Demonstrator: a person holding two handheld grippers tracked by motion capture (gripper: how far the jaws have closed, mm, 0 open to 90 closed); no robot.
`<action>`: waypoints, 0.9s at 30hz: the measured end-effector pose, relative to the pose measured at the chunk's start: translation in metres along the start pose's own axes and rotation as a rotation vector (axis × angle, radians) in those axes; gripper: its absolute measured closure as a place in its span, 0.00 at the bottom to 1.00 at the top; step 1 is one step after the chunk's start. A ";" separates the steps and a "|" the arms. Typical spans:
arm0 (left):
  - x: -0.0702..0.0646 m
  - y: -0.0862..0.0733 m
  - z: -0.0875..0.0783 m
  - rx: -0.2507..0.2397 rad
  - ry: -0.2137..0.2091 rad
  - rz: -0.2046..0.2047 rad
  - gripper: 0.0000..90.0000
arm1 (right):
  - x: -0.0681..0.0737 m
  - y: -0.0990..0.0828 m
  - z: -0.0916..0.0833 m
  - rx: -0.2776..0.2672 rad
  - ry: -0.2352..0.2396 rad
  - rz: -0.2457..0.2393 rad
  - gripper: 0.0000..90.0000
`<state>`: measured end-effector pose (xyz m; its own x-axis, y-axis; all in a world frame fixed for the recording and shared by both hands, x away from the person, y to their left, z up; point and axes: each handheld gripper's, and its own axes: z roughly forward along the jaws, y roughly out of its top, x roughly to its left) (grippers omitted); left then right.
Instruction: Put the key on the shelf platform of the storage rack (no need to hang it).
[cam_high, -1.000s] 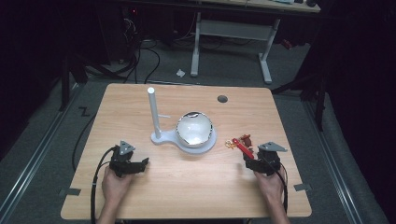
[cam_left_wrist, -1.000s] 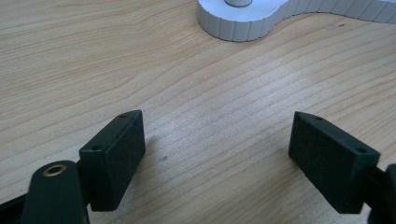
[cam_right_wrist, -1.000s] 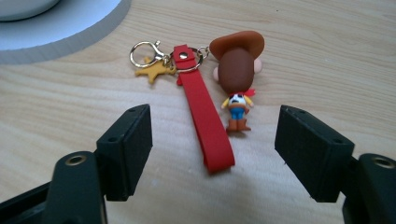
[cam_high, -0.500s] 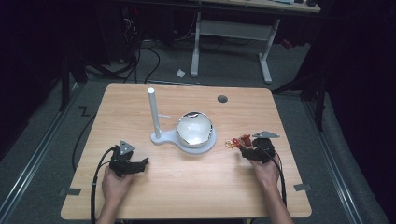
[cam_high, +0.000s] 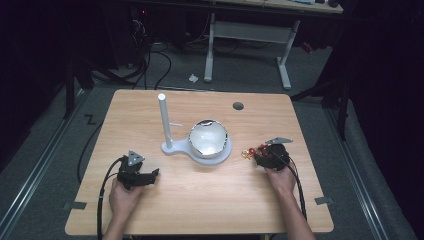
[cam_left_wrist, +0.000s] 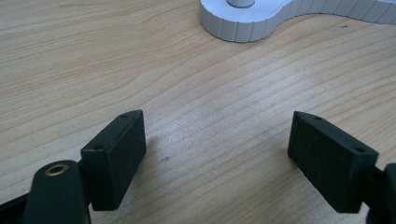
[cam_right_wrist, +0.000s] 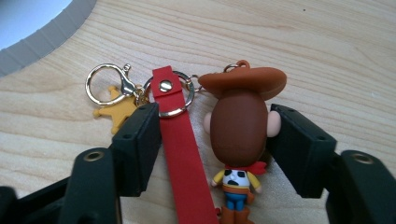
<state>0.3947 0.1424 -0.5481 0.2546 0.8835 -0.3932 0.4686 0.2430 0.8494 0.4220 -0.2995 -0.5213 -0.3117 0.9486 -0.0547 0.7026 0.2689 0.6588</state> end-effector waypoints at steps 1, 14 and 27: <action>0.000 0.000 0.000 0.000 0.000 0.000 0.22 | -0.001 0.000 0.000 -0.003 -0.005 -0.008 0.46; 0.000 0.000 0.000 0.002 0.001 0.002 0.22 | -0.005 -0.002 -0.010 -0.064 0.035 -0.011 0.72; 0.000 0.000 0.000 0.001 -0.001 0.000 0.22 | -0.007 0.000 -0.020 -0.099 0.051 -0.003 0.73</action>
<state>0.3948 0.1427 -0.5480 0.2556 0.8829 -0.3939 0.4694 0.2429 0.8489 0.4120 -0.3097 -0.5061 -0.3475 0.9374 -0.0207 0.6356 0.2518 0.7298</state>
